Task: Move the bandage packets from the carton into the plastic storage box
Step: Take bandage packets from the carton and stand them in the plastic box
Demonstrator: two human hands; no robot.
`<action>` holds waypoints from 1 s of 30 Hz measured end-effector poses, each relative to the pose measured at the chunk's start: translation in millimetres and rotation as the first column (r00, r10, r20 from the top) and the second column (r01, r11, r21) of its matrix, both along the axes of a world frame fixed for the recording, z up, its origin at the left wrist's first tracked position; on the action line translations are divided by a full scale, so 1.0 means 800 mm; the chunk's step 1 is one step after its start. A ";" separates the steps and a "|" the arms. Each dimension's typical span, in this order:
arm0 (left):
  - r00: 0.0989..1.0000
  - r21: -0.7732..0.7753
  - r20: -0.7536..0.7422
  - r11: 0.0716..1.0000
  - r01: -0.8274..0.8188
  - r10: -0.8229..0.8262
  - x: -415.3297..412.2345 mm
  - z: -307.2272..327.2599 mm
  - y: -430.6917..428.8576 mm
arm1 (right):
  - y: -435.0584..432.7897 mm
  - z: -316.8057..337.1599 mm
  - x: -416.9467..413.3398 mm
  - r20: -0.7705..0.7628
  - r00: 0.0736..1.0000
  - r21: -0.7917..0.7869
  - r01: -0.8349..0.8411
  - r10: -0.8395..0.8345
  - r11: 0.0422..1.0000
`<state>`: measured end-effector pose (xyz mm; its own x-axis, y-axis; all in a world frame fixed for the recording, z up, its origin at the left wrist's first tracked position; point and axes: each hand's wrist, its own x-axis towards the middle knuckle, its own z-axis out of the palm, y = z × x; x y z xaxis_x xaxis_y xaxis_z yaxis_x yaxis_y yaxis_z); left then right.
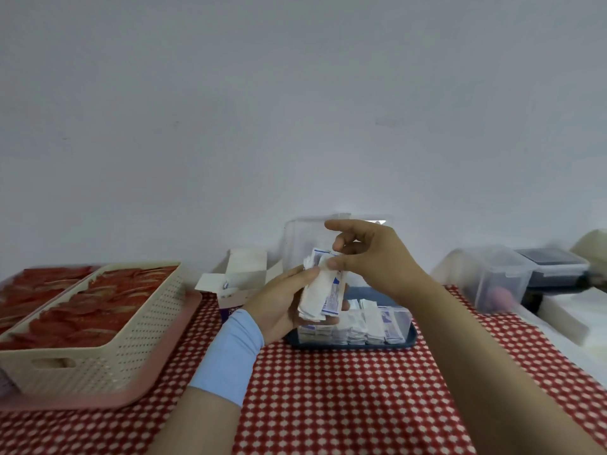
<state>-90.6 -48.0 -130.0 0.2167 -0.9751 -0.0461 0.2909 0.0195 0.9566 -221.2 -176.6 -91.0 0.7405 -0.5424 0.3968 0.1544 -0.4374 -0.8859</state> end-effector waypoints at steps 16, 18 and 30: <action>0.961 -0.109 -0.242 0.988 0.109 -0.133 0.005 -0.028 -0.020 | -0.002 -0.037 0.012 -0.089 0.990 0.125 -0.098 0.110 0.987; 0.971 -0.101 -0.199 0.988 0.115 -0.134 0.003 -0.025 -0.019 | -0.002 -0.035 0.010 -0.068 0.991 0.144 -0.109 0.119 0.984; 0.991 -0.107 -0.124 0.994 0.037 -0.051 -0.002 -0.006 -0.021 | -0.004 -0.022 -0.006 -0.171 0.981 -0.112 -0.117 0.097 0.987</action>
<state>-91.9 -64.6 -134.9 0.1725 -0.9845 0.0316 0.4120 0.1013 0.9055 -225.8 -179.8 -108.4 0.8520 -0.4122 0.3228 0.0627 -0.5318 -0.8445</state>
